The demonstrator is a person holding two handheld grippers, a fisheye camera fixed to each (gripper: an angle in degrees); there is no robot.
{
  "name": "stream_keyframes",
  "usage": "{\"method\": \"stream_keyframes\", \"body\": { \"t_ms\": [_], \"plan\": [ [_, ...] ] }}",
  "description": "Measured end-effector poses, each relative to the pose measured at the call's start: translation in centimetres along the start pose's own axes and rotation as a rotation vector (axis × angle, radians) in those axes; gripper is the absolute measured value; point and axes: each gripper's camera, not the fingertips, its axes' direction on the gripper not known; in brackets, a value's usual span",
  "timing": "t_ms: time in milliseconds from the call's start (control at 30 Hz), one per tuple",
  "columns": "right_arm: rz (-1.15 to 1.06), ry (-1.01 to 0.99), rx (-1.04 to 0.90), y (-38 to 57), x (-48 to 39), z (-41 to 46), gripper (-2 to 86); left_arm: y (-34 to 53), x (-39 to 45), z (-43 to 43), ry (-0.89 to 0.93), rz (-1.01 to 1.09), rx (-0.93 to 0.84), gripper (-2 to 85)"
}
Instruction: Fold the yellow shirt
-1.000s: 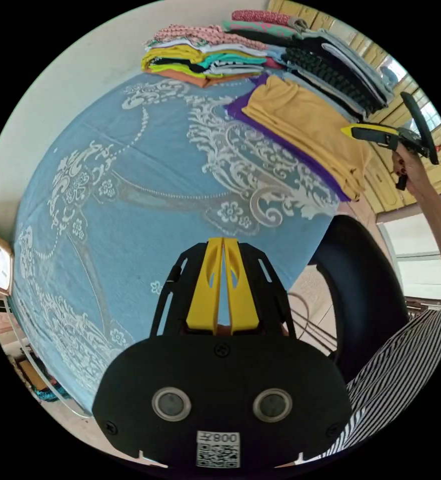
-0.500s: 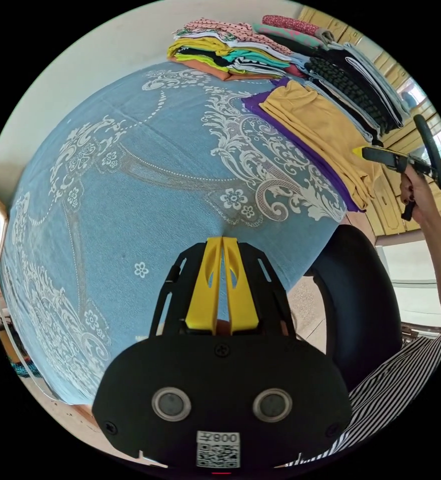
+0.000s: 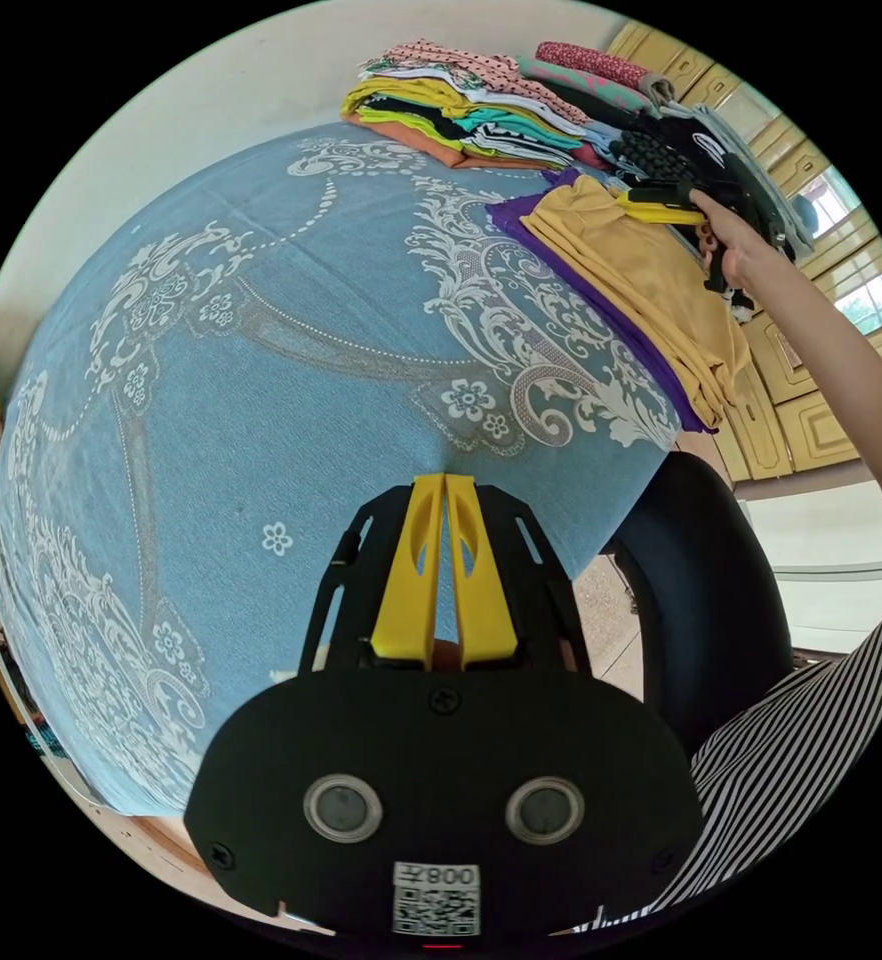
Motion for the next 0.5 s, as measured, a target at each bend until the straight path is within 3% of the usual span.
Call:
{"method": "stream_keyframes", "body": {
  "t_ms": [200,500],
  "plan": [
    [0.049,-0.041,-0.034,-0.3,2.0,-1.7,7.3,1.7,-0.1,0.9,0.003,0.013,0.005,0.2],
    [0.095,-0.111,-0.058,-0.5,7.3,-7.8,0.7,4.0,-2.2,2.5,0.064,-0.024,0.009,0.1]
  ]
}}
